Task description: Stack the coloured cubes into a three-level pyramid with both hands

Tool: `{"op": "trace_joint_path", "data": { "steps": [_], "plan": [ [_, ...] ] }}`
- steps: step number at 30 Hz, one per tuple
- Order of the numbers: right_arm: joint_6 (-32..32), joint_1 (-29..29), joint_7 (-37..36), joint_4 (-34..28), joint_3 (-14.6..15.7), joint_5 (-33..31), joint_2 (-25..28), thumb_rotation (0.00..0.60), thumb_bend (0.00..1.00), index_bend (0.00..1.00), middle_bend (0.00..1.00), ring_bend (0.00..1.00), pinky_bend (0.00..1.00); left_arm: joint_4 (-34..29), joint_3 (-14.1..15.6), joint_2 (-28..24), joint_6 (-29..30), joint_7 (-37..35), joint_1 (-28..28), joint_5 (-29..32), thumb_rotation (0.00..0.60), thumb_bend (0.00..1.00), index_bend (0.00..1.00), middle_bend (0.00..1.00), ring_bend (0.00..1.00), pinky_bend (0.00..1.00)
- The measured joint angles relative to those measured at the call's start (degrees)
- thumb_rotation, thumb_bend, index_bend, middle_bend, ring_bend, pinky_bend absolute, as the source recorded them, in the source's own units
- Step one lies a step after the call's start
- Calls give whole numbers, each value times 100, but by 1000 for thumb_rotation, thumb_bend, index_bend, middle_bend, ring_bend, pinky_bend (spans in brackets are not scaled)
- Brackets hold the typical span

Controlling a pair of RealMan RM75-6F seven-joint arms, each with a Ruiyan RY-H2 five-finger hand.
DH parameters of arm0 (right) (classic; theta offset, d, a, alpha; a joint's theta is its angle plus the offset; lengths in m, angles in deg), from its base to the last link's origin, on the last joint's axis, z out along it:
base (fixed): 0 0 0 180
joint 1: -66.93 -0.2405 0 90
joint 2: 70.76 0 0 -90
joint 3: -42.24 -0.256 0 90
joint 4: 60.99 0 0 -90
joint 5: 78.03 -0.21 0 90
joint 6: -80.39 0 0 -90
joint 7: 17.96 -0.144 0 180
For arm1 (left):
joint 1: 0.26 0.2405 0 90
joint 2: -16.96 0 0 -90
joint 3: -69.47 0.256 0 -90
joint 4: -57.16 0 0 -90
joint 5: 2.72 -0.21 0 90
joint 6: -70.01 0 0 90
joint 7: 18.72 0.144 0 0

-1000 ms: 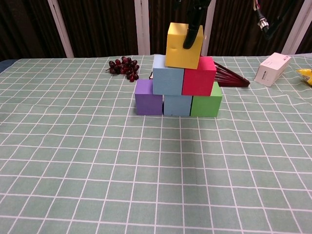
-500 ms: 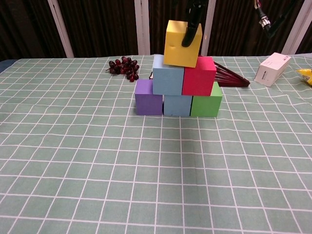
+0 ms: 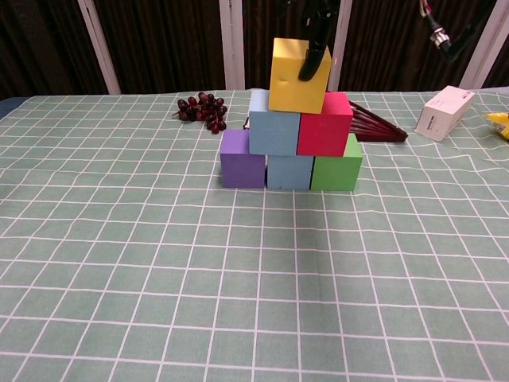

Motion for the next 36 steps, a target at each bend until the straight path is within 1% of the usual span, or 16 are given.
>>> {"op": "trace_joint_path", "data": {
  "steps": [18, 36],
  "plan": [
    [-403, 16, -300, 58, 179, 229, 181, 600, 290, 9, 488, 262, 0, 13, 8, 23, 9, 28, -7, 8, 600, 150, 0, 66, 63, 51],
    [-511, -51, -576, 115, 396, 350, 282, 600, 290, 9, 488, 262, 0, 13, 14, 37, 26, 66, -11, 6, 600, 150, 0, 66, 63, 51]
  ]
}}
